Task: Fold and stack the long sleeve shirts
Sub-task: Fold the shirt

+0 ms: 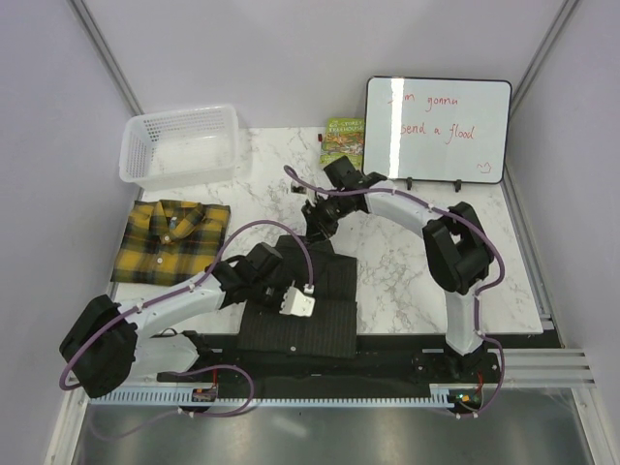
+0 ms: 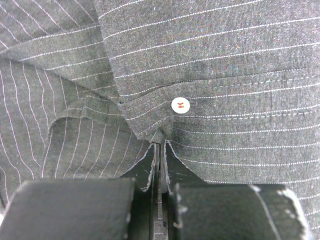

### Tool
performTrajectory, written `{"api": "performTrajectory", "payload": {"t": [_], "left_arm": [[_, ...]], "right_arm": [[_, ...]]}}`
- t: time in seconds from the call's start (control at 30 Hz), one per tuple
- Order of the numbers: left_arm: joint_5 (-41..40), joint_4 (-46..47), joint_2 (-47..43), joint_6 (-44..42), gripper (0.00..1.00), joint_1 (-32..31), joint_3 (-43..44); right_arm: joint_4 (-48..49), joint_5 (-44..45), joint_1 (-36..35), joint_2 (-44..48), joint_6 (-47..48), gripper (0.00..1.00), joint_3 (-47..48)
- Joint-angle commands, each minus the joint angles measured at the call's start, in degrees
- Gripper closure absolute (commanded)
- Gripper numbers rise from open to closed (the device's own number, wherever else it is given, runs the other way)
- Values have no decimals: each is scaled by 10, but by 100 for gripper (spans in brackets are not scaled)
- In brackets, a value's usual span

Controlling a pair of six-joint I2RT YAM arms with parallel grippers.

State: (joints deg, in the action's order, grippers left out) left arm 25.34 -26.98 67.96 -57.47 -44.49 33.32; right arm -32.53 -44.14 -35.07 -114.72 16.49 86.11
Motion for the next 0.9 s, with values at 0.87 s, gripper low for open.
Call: {"api": "performTrajectory", "payload": {"t": [0.87], "left_arm": [[24, -9, 92, -16, 98, 102, 188]], "right_arm": [[-47, 23, 12, -163, 90, 77, 111]]}}
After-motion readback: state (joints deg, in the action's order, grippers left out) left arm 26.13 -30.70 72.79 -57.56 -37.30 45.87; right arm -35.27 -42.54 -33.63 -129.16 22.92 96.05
